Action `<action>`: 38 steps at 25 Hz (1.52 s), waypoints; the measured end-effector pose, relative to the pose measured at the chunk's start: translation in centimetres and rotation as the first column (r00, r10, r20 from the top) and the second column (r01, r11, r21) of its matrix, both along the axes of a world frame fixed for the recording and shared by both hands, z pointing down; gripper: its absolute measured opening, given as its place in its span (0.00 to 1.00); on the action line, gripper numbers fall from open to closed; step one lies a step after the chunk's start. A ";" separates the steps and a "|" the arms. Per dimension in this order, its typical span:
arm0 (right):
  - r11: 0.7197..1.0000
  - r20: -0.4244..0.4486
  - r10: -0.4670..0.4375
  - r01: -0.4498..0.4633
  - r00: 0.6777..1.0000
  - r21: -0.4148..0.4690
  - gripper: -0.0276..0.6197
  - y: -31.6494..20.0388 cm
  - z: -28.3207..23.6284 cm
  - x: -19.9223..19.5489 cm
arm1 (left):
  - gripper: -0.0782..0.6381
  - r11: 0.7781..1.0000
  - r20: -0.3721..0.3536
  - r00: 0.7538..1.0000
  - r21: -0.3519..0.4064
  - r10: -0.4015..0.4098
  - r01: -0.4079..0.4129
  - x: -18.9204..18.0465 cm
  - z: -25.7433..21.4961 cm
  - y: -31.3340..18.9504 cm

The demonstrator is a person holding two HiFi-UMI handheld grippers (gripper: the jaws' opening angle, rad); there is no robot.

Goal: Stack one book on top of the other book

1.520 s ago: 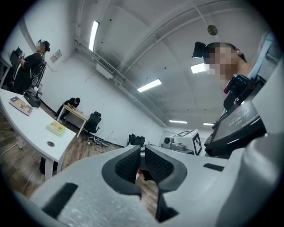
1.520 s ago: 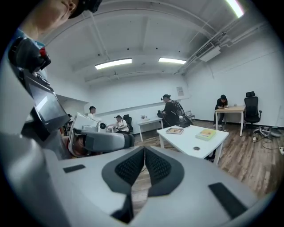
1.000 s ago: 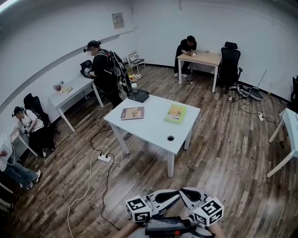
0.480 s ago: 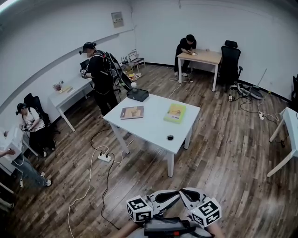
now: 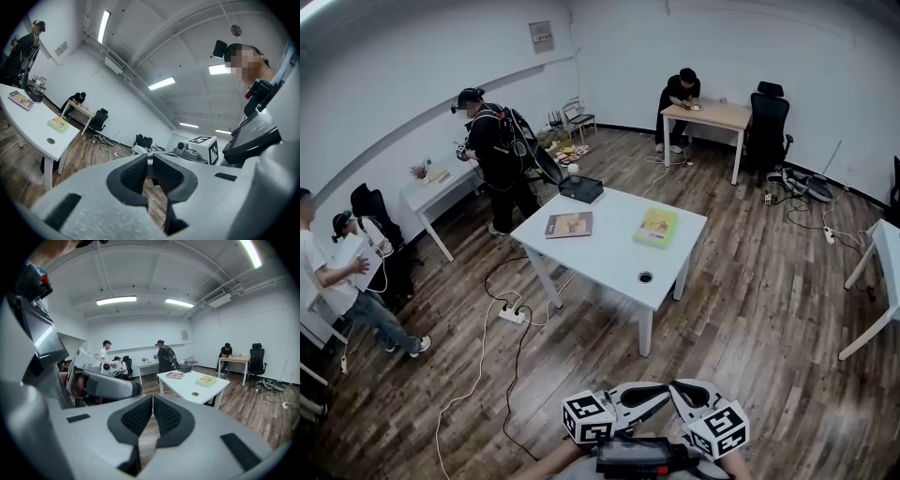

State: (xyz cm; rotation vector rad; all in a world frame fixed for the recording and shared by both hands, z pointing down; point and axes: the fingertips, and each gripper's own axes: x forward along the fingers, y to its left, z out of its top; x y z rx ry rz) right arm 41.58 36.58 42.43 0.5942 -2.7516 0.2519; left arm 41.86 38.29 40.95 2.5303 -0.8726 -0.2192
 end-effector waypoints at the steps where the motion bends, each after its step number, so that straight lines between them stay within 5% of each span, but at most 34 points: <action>1: 1.000 -0.002 0.003 -0.003 1.000 0.002 0.09 -0.1 0.0 0.1 | 0.17 1.000 -0.001 1.000 -0.002 0.003 -0.003 0.1 0.0 -0.1; 23: 0.996 -0.081 -0.085 0.084 0.993 -0.016 0.09 -1.1 1.9 -4.3 | 0.17 0.995 0.008 0.996 -0.050 -0.084 0.084 -4.1 1.7 -1.2; 29: 0.993 -0.112 -0.117 0.115 0.987 -0.029 0.09 -3.3 2.5 -9.3 | 0.17 0.992 0.012 0.995 -0.068 -0.102 0.103 -9.0 2.2 -3.4; 38: 0.982 -0.154 -0.176 0.185 0.972 0.045 0.09 -8.9 0.0 -22.9 | 0.17 0.987 0.014 0.987 -0.020 -0.158 0.158 -22.4 0.1 -8.9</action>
